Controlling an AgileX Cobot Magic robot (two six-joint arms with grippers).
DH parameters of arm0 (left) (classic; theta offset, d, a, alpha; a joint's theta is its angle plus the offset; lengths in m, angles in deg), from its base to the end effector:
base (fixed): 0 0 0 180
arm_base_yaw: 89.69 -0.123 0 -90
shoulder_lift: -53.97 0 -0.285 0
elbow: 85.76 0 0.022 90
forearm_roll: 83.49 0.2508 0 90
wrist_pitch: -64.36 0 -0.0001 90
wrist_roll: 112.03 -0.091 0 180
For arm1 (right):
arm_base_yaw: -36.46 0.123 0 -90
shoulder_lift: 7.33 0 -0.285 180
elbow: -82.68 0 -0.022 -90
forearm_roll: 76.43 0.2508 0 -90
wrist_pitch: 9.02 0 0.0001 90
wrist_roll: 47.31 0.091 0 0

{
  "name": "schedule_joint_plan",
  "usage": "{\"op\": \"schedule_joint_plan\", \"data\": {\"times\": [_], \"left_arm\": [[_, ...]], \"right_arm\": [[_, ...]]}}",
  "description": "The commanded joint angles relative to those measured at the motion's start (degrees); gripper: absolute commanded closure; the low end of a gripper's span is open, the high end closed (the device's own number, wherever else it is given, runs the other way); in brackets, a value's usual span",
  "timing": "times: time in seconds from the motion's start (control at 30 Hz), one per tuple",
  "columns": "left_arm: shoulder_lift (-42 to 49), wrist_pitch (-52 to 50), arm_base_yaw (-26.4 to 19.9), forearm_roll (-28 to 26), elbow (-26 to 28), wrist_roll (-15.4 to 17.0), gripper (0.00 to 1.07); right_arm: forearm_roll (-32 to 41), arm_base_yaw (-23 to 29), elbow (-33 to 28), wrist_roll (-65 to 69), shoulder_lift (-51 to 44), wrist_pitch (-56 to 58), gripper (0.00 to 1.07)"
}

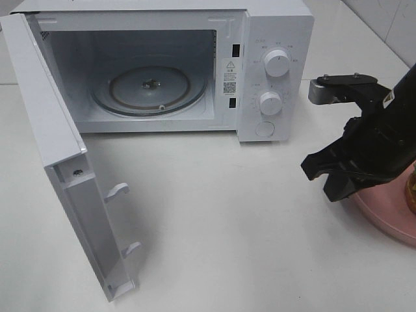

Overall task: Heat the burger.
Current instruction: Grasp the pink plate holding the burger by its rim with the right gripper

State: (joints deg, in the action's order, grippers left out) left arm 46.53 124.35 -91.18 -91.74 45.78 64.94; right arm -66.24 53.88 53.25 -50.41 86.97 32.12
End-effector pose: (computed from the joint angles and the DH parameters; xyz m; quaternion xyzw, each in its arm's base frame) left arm -0.0056 -0.0115 0.2796 0.0139 0.8452 -0.0510 0.5318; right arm 0.2510 0.0899 0.1991 -0.1182 0.9820 0.0825 0.1218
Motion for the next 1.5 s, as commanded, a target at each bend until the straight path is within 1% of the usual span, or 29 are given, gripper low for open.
{"op": "schedule_joint_plan", "data": {"times": [0.03, 0.1, 0.2, 0.27, 0.3, 0.33, 0.37, 0.4, 0.43, 0.47, 0.5, 0.53, 0.57, 0.6, 0.63, 0.67, 0.7, 0.77, 0.93, 1.17, 1.5], "left_arm": [[1.38, -0.57, -0.17, 0.0, -0.11, -0.06, 0.09], [1.38, -0.57, -0.17, -0.06, -0.11, -0.06, 0.09], [1.38, -0.57, -0.17, -0.06, -0.11, -0.06, 0.09], [1.38, -0.57, -0.17, -0.06, -0.11, -0.06, 0.09], [1.38, -0.57, -0.17, -0.06, -0.11, -0.06, 0.09], [1.38, -0.57, -0.17, -0.06, -0.11, -0.06, 0.09], [1.38, -0.57, -0.17, -0.06, -0.11, -0.06, 0.09], [1.38, -0.57, -0.17, -0.06, -0.11, -0.06, 0.09], [1.38, -0.57, -0.17, -0.06, -0.11, -0.06, 0.09], [1.38, -0.57, -0.17, -0.06, -0.11, -0.06, 0.09], [1.38, -0.57, -0.17, -0.06, -0.11, -0.06, 0.09], [1.38, -0.57, -0.17, -0.06, -0.11, -0.06, 0.09], [1.38, -0.57, -0.17, -0.06, -0.11, -0.06, 0.09], [1.38, -0.57, -0.17, -0.06, -0.11, -0.06, 0.09], [1.38, -0.57, -0.17, -0.06, -0.11, -0.06, 0.09], [1.38, -0.57, -0.17, -0.06, -0.11, -0.06, 0.09], [1.38, -0.57, -0.17, -0.06, -0.11, -0.06, 0.09], [1.38, -0.57, -0.17, -0.06, -0.11, -0.06, 0.09], [1.38, -0.57, -0.17, -0.06, -0.11, -0.06, 0.09], [1.38, -0.57, -0.17, -0.06, -0.11, -0.06, 0.09], [1.38, -0.57, -0.17, -0.06, -0.11, -0.06, 0.09]], "right_arm": [[-2.98, -0.69, 0.86, 0.69, -0.29, 2.86, 1.0], [-5.79, -2.46, 2.01, 2.58, -0.29, 4.07, 0.95], [-6.47, -2.98, 2.06, 3.09, -0.29, 4.18, 0.94], [-10.2, -3.95, 2.06, 5.79, -0.29, 4.18, 0.86], [-10.2, -3.95, 2.06, 5.79, -0.29, 4.18, 0.86], [-11.97, -3.95, 2.06, 6.7, -0.29, 4.13, 0.83], [-14.84, -3.95, 2.06, 8.82, -0.29, 3.84, 0.75], [-14.84, -3.95, 2.06, 8.82, -0.29, 3.84, 0.75], [-15.99, -3.95, 2.06, 9.91, -0.29, 3.67, 0.71], [-18.62, -3.95, 2.06, 11.57, -0.29, 3.21, 0.59], [-18.62, -3.95, 2.06, 11.57, -0.29, 3.21, 0.59], [-20.05, -3.95, 2.06, 12.49, -0.29, 3.09, 0.52], [-22.29, -3.95, 2.06, 14.55, -0.29, 2.86, 0.42], [-22.29, -3.95, 2.06, 14.55, -0.29, 2.86, 0.42], [-23.32, -3.95, 2.06, 15.7, -0.29, 2.64, 0.36], [-24.87, -3.95, 2.06, 17.36, -0.29, 2.18, 0.27], [-24.87, -3.95, 2.06, 17.36, -0.29, 2.18, 0.27], [-26.07, -3.95, 2.06, 17.82, -0.29, 1.32, 0.2], [-25.84, -3.95, 2.06, 17.76, 0.29, 1.32, 0.2], [-24.18, -3.95, 2.06, 17.76, 4.07, 1.03, 0.22], [-23.66, -3.95, 2.06, 17.76, 8.48, -2.86, 0.24]]}}
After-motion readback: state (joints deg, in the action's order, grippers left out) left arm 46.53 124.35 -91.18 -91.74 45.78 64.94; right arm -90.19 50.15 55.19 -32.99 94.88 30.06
